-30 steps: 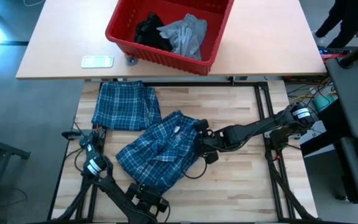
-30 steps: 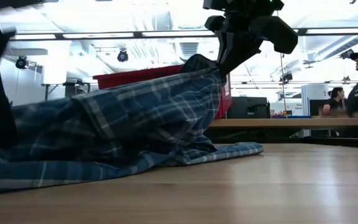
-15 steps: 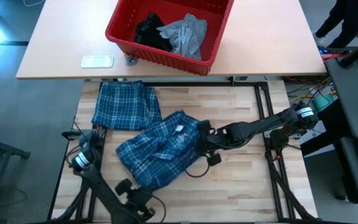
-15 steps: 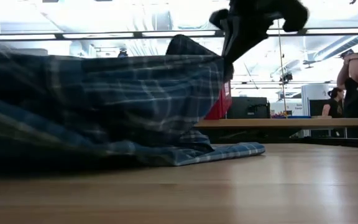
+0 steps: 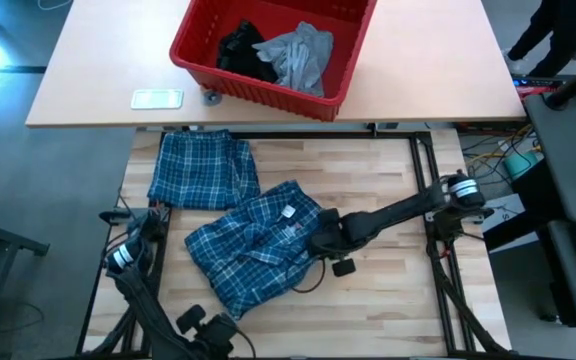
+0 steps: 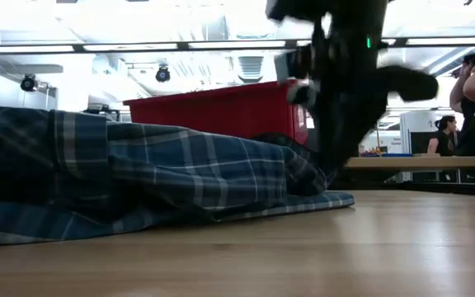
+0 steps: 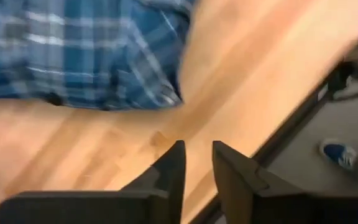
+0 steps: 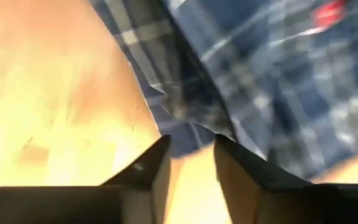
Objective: Fold Laundry from Bin
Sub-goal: Fold the blue patterned long sleeve shirt
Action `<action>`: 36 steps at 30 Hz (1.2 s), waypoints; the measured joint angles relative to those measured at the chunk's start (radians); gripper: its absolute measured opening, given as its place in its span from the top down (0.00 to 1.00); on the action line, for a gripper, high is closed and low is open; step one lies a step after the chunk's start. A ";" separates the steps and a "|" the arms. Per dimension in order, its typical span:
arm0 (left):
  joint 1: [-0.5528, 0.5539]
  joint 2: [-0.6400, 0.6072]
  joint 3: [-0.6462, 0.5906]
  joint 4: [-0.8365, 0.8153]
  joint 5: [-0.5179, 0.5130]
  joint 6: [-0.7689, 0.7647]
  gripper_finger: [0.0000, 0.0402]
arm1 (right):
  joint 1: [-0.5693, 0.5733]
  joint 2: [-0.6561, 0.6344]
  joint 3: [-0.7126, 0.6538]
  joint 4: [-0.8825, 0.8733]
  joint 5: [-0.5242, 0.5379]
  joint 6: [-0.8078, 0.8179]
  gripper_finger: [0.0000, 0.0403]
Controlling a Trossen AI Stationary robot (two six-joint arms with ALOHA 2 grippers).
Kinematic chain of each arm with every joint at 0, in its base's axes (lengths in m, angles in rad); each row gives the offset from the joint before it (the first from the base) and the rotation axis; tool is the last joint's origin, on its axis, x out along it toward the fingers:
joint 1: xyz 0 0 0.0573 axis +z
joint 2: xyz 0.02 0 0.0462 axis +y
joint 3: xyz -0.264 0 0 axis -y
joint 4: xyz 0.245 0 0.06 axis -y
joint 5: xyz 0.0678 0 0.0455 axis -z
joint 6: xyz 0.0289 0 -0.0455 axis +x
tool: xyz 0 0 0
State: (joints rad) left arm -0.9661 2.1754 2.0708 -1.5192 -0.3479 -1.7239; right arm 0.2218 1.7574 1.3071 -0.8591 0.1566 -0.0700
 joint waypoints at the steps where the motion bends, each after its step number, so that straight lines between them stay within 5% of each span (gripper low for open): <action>1: 0.000 0.000 0.027 -0.042 -0.014 -0.023 0.81 | 0.000 -0.028 0.009 -0.022 0.000 0.000 0.67; 7: 0.023 -0.061 0.016 -0.046 -0.133 -0.045 0.68 | -0.006 -0.217 -0.002 0.033 -0.107 -0.031 0.49; 13: 0.098 -0.205 -0.239 0.041 -0.166 -0.042 0.69 | -0.023 -0.294 -0.193 0.609 -0.200 -0.043 0.48; 18: 0.144 -0.392 -0.585 0.344 -0.166 -0.043 0.71 | -0.045 -0.153 -0.316 1.120 -0.238 0.065 0.48; 23: 0.198 -0.506 -0.896 0.612 -0.124 0.030 0.72 | -0.046 0.065 -0.292 1.424 -0.233 0.146 0.48; 30: 0.270 -0.475 -1.153 0.955 -0.096 0.220 0.72 | -0.059 0.323 -0.154 1.307 -0.210 0.181 0.50; 36: 0.335 -0.378 -1.181 1.466 -0.081 0.456 0.72 | -0.107 0.201 -0.146 0.843 -0.235 0.022 0.52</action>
State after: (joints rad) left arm -0.6315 1.7969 0.8898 -0.0528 -0.4292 -1.2682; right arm 0.1151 1.9588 1.1609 -0.0164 -0.0785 -0.0481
